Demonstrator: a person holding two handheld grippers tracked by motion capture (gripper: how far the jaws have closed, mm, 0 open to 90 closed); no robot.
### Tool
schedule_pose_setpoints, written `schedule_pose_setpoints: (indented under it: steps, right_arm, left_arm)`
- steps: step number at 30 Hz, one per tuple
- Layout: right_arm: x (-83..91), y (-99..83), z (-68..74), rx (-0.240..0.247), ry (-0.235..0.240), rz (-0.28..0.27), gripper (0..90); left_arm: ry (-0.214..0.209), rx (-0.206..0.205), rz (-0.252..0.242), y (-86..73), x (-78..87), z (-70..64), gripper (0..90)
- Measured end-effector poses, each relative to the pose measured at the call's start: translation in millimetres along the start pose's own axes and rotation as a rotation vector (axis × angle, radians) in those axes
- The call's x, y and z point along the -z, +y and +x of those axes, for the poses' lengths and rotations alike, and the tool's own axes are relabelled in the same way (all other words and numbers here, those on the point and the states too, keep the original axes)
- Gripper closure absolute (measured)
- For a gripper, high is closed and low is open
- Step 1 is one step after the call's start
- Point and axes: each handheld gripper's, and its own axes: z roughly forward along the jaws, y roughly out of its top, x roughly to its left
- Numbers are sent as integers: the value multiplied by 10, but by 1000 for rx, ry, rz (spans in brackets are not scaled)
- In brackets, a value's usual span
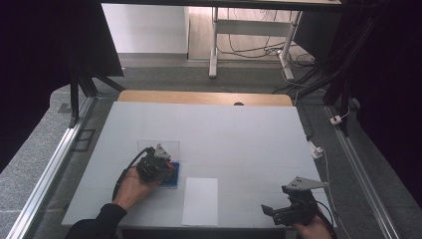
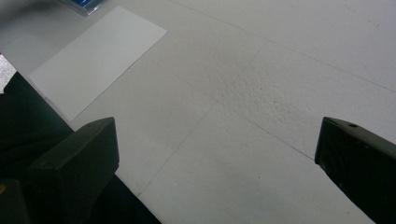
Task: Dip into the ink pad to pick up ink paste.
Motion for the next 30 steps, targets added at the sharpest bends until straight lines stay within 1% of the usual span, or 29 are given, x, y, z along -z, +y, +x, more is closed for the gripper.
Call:
schedule_pose_setpoints:
  steps: [3,5,6,8,9,11,16,18,21,25,26,30]
  right_arm:
    - [0,-2,-2,3,0,-1,0]
    - [0,-2,-2,3,0,-1,0]
    - [0,-2,-2,3,0,-1,0]
    - [-1,-1,-1,4,0,0,0]
    - [-1,0,0,4,-4,3,0]
    - [-4,0,1,4,-1,1,0]
    - [-1,1,0,4,-4,3,0]
    - [-1,-1,-2,4,1,0,0]
    - [-1,-1,-1,6,3,0,0]
    - [1,-1,1,8,0,0,0]
    - [0,-1,0,8,6,0,0]
    - [2,-1,3,10,1,0,0]
  left_arm:
    - [-32,27,-2,-10,3,58,584]
    - [-42,43,-5,-12,1,75,584]
    - [-37,41,-6,-12,-1,66,584]
    - [-2,7,0,-1,-3,7,584]
    - [12,-4,0,2,-5,-17,584]
    - [24,-11,0,3,-4,-32,584]
    - [-2,10,-1,6,4,6,581]
    - [-7,11,0,12,10,15,580]
    - [-19,27,3,18,33,41,579]
    - [-13,40,-34,13,143,78,578]
    - [-10,43,-43,8,176,88,579]
    - [15,56,-52,-48,284,159,578]
